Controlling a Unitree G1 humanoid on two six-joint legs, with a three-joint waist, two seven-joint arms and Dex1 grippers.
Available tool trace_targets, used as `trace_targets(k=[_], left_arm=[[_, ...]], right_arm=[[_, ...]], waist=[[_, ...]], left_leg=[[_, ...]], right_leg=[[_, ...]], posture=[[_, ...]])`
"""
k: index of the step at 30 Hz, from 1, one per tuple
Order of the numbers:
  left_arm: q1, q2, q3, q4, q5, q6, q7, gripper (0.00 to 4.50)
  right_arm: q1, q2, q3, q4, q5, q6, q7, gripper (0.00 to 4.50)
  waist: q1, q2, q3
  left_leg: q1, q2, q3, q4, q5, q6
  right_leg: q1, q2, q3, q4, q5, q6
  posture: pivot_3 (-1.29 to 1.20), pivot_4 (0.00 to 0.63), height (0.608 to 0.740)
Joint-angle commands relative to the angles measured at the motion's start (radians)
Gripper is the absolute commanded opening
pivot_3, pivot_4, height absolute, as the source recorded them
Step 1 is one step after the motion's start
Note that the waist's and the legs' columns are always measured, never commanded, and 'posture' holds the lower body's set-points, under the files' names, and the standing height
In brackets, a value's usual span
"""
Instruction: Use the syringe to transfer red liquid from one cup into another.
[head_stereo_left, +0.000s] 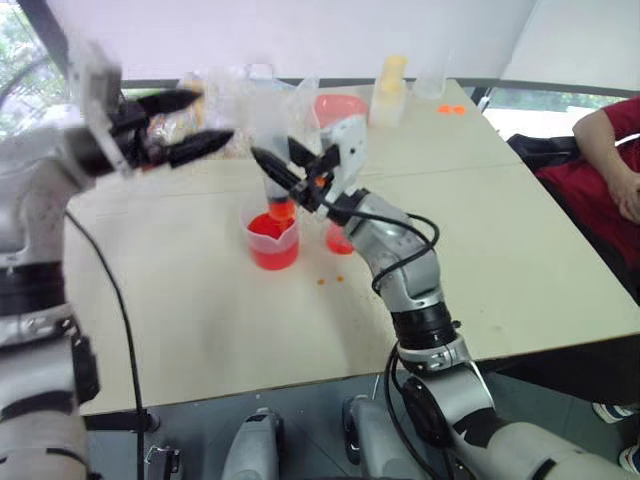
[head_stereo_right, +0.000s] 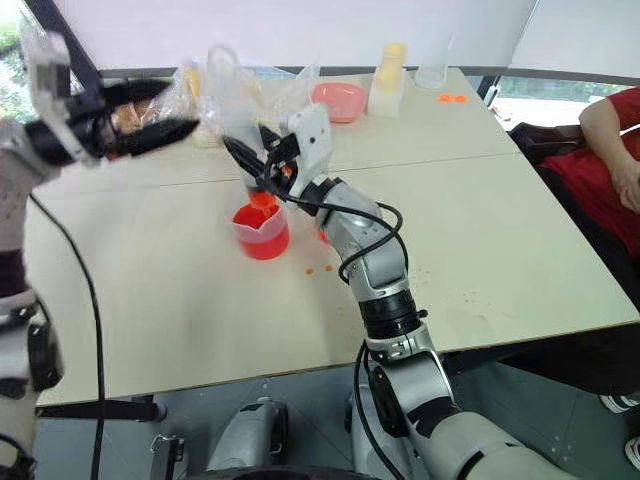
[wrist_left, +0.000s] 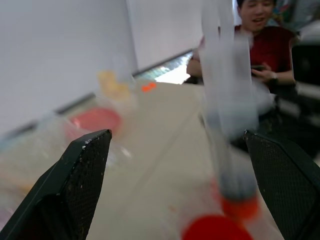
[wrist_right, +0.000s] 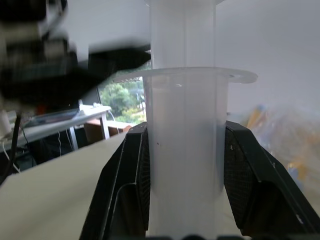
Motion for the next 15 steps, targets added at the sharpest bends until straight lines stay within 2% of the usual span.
trace_targets(k=[1,5,9,15], left_arm=[[0.138,0.046,0.076,-0.150,-0.047,0.044,0.017,4.43],[0.195,0.005,0.141,-0.190,-0.083,0.052,0.126,4.43],[0.215,-0.017,0.153,-0.226,-0.107,0.050,0.171,4.43],[0.174,-0.021,0.122,-0.237,-0.141,0.044,0.182,4.43]], right_arm=[[-0.027,0.014,-0.003,-0.007,0.016,-0.029,-0.013,1.40],[-0.041,0.019,-0.013,0.019,0.025,-0.042,-0.018,1.40],[-0.076,0.018,-0.051,0.035,0.059,-0.025,-0.032,1.40],[-0.130,-0.102,-0.142,-0.041,0.122,0.069,-0.061,1.40]], waist=[[-0.003,0.000,0.000],[0.012,0.000,0.000],[0.018,0.000,0.000],[0.020,0.000,0.000]], left_leg=[[0.000,0.000,0.000,0.000,0.000,0.000],[0.000,0.000,0.000,0.000,0.000,-0.001],[0.000,-0.001,0.001,0.001,0.001,-0.001],[0.000,-0.001,0.001,0.000,0.001,-0.002]], right_leg=[[0.000,0.000,0.000,0.000,0.000,0.000],[0.000,-0.001,0.000,0.000,0.000,0.000],[0.001,-0.001,0.000,0.000,0.000,0.000],[0.001,-0.002,0.000,0.000,0.000,0.000]], posture=[[0.00,0.150,0.740],[0.00,0.150,0.740],[0.00,0.150,0.740],[0.00,0.150,0.740]])
